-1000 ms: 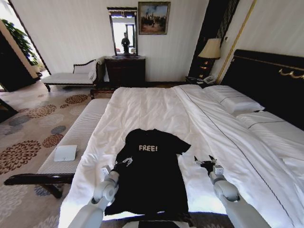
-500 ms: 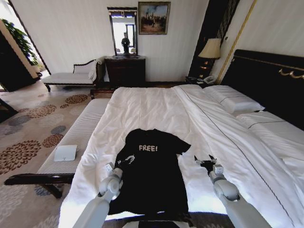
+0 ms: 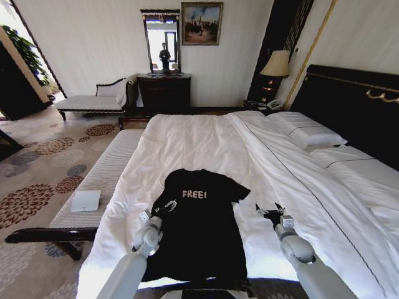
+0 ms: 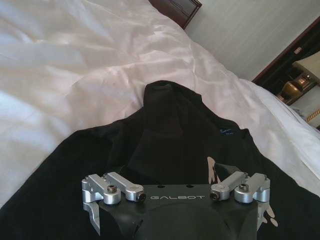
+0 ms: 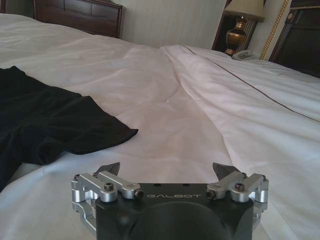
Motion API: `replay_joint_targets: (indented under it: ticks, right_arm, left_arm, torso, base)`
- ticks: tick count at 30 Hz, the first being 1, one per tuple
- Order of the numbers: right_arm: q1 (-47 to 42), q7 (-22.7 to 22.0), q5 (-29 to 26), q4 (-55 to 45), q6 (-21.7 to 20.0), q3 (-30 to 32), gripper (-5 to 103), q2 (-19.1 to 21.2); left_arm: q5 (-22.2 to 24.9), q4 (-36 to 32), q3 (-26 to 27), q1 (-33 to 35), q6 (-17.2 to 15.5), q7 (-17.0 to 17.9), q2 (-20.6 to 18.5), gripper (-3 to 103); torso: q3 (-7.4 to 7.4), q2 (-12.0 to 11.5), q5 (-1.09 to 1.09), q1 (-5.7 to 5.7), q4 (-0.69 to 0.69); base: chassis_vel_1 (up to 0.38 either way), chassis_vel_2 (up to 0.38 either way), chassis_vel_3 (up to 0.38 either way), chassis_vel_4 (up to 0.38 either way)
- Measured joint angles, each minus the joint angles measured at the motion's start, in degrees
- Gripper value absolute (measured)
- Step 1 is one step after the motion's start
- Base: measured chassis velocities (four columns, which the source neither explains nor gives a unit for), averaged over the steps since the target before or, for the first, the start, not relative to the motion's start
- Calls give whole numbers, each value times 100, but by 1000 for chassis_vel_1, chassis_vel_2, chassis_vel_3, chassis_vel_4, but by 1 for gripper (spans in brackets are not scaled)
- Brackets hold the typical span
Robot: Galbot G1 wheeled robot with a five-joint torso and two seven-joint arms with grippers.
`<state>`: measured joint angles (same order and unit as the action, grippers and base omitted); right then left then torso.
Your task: Fold the clothes on the bed.
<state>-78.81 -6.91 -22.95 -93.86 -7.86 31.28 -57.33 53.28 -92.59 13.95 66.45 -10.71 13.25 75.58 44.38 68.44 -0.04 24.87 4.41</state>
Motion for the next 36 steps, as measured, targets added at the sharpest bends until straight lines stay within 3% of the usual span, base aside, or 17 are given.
replay_joint_targets:
  ticks: [1,9,10,13,15,19,22,26,32,36]
  right_arm:
    - [0,-7,-3,-10,-8,0,100,0]
    - [-29,-39,-25,-48,-37,28,100,14]
    - [-29,-39,-25,-48,-37,28,100,14]
    - [-51,-39,-26,-49,-50,34,100,-8]
    - [-54,-39,-25,-50,-53,34,100,-15]
    - [-55,-39,-23,-61,-59,35,100,-27]
    - [-56,-39,-23,-61,-61,41,100,-26]
    - [-72,-38,-23,-74,-62,61,100,-24]
    - [-109,-31,-16,-92,-62,104,100,-34]
    - [-129,-20,-9,-132,-56,122,100,-59]
  left_arm:
    - [-12,17,3,-18,2,0,35,96]
    - [-179,37,19,-40,71,9,81,64]
    - [-179,37,19,-40,71,9,81,64]
    - [-226,38,26,-50,89,74,94,48]
    - [-230,34,25,-50,89,93,95,48]
    - [-257,-13,27,-29,90,146,153,26]
    - [-269,-12,26,-26,90,158,190,20]
    - [-286,-2,19,-30,90,160,200,5]
    - [-285,25,17,-108,90,160,142,1]
    - [-248,55,5,-286,90,158,-122,1]
  torso:
    - [0,0,0,0,0]
    - [0,0,0,0,-1]
    - [0,0,0,0,-1]
    - [0,0,0,0,0]
    - [0,0,0,0,0]
    - [0,0,-1,0,0]
    - [0,0,0,0,0]
    - [0,0,0,0,0]
    - [0,0,-1,0,0]
    - [0,0,-1,0,-1]
  base:
    - [0,0,0,0]
    - [0,0,0,0]
    - [0,0,0,0]
    - [0,0,0,0]
    - [0,0,0,0]
    - [0,0,0,0]
    - [0,0,0,0]
    - [0,0,0,0]
    - [0,0,0,0]
    - [0,0,0,0]
